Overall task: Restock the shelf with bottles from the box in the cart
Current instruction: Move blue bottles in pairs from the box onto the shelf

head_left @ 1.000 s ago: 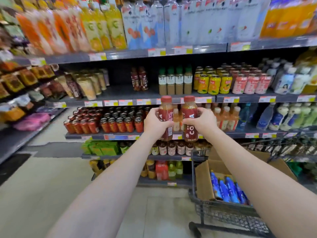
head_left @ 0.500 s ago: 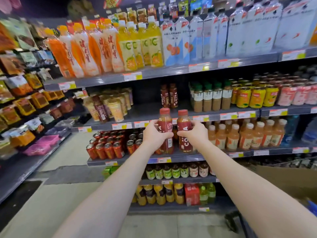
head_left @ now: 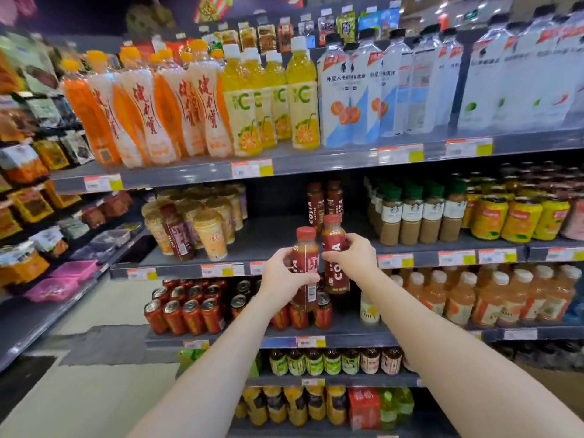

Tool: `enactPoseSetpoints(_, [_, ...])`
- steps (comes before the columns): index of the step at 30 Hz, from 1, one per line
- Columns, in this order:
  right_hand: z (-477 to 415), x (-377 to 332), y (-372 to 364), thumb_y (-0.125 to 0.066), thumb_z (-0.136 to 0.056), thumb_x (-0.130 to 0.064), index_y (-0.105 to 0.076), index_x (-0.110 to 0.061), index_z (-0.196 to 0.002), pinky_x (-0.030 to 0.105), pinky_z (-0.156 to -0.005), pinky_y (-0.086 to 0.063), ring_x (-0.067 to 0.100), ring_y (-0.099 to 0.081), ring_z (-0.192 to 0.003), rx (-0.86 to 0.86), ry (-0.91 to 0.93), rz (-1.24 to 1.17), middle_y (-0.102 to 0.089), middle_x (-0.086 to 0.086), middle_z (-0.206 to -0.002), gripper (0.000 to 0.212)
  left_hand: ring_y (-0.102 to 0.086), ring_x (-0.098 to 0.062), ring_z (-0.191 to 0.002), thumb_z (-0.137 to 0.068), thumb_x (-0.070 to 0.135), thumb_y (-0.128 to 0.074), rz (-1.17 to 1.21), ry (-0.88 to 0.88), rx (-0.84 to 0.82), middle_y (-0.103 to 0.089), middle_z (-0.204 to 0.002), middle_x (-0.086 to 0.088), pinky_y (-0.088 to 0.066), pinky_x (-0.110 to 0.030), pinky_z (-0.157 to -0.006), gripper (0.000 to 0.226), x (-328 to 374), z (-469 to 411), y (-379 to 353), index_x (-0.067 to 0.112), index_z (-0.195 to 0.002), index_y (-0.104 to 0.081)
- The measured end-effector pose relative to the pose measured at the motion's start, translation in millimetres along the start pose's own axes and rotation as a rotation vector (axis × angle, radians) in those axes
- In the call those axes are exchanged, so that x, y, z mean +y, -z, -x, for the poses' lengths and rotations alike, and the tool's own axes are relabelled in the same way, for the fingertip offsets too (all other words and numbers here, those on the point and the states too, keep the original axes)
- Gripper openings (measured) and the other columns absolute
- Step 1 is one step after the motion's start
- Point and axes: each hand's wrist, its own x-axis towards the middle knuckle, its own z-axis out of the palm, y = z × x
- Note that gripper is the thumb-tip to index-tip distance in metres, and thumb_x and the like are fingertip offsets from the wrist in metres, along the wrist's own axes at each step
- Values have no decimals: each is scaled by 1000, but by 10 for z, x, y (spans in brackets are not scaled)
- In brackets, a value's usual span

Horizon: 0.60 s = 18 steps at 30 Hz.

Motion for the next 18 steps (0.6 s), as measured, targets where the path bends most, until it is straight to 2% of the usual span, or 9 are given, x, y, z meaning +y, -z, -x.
enactPoseSetpoints(5, [-550, -89, -137, -87, -67, -34, -65, -22, -112, 29, -81, -51, 13, -64, -91, -18, 73, 18, -69, -5, -101, 51, -67, -3, -99, -67, 19, -95, 17, 22, 32, -71, -111, 8, -54, -24, -81, 67, -80, -435, -38, 24, -123, -60])
enactPoseSetpoints(9, [-879, -98, -263, -87, -69, -36, -65, -23, -112, 31, -83, -54, 12, -66, -91, 20, 93, -48, -70, -7, -99, 50, -67, -1, -100, -69, 20, -94, 59, 21, 79, -70, -111, 10, -52, -20, -78, 63, -118, -670, -84, 27, -121, -59])
enactPoseSetpoints(14, [-1136, -51, -422, -85, -76, -30, -58, -23, -126, 31, -86, -52, 12, -64, -95, 49, 120, -108, -66, -9, -105, 58, -69, -10, -103, -69, 21, -94, 143, 99, 63, -72, -115, 3, -58, -30, -86, 67, -202, -919, -95, 23, -127, -61])
enactPoseSetpoints(18, [-1279, 53, -557, -84, -77, -28, -57, -20, -127, 26, -84, -47, 16, -64, -98, 58, 97, -92, -68, -2, -109, 58, -69, -11, -103, -69, 21, -94, 139, 111, 20, -71, -114, 2, -58, -34, -89, 68, -245, -1066, -74, 24, -128, -60])
